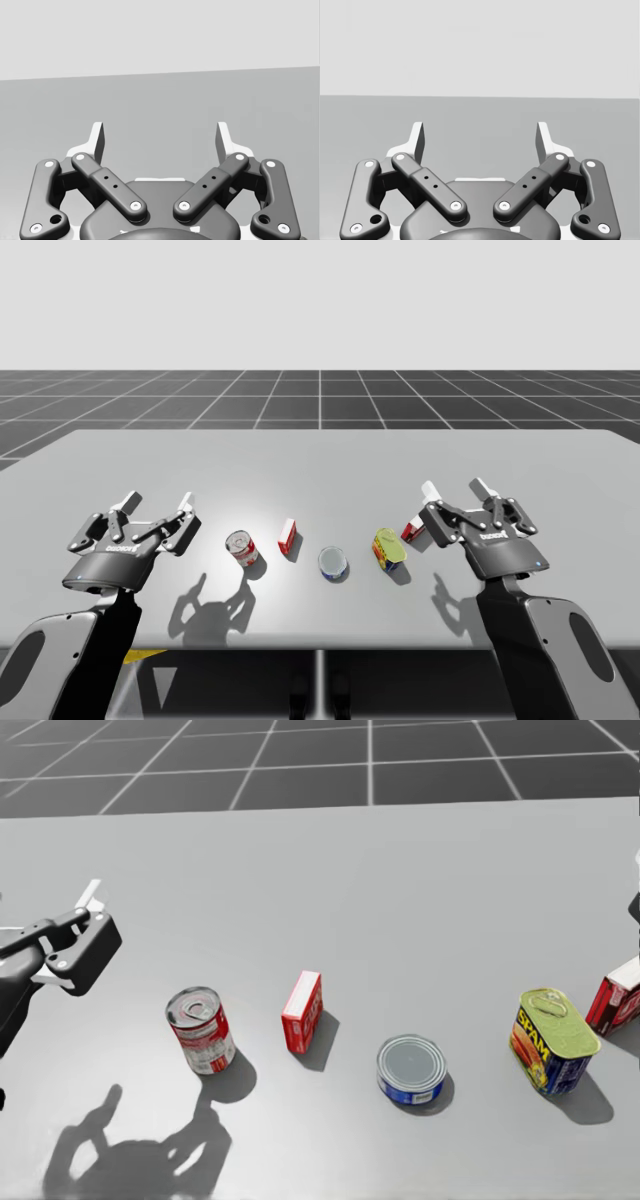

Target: Grasp the gelatin box and hold it up.

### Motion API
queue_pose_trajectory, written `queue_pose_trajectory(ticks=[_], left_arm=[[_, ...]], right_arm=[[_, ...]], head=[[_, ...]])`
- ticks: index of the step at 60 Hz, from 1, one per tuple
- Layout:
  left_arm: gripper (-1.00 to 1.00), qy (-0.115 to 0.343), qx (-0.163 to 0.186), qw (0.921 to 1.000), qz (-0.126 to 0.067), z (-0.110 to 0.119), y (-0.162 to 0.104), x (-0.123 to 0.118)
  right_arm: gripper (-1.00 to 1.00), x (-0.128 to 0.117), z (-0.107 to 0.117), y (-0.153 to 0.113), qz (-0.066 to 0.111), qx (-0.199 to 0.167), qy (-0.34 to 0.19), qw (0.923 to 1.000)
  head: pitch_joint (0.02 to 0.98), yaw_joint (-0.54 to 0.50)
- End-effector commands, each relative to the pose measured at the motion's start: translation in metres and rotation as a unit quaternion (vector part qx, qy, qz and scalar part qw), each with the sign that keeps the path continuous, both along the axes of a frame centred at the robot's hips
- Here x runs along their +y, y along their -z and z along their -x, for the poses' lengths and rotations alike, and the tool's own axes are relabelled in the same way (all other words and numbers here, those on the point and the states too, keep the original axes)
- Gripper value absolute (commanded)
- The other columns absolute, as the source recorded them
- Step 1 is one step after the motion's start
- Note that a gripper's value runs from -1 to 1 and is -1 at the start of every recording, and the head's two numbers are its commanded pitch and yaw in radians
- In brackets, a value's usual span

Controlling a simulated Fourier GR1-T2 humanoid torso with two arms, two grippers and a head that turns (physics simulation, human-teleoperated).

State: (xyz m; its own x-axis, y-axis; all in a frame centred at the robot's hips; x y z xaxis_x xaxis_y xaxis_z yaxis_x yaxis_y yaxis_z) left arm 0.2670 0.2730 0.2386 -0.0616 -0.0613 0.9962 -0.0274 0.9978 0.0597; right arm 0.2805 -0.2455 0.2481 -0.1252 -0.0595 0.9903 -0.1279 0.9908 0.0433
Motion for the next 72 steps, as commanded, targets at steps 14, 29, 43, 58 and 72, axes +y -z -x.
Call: queue_pose_trajectory(ticks=[14,29,43,58,72], left_arm=[[-1.00,0.004,0.001,1.0000,0.003,0.000,0.000,-0.001],[-1.00,0.029,0.025,0.9990,0.024,0.022,-0.017,-0.035],[-1.00,0.088,0.094,0.9907,0.044,0.066,-0.022,-0.083],[-1.00,0.145,0.150,0.9760,0.063,0.100,-0.007,-0.115],[-1.00,0.160,0.172,0.9708,0.050,0.104,0.031,-0.128]], right_arm=[[-1.00,0.003,0.001,0.001,0.004,0.006,0.001,1.0000],[-1.00,0.005,0.001,0.003,0.015,0.003,0.009,0.9998],[-1.00,0.005,0.003,0.003,0.020,0.001,0.020,0.9996],[-1.00,0.004,0.004,0.002,0.017,0.002,0.018,0.9997],[-1.00,0.005,0.004,0.002,0.019,0.000,0.019,0.9996]], head=[[0.825,0.14],[0.817,0.13],[0.820,0.14],[0.825,0.14],[0.829,0.14]])
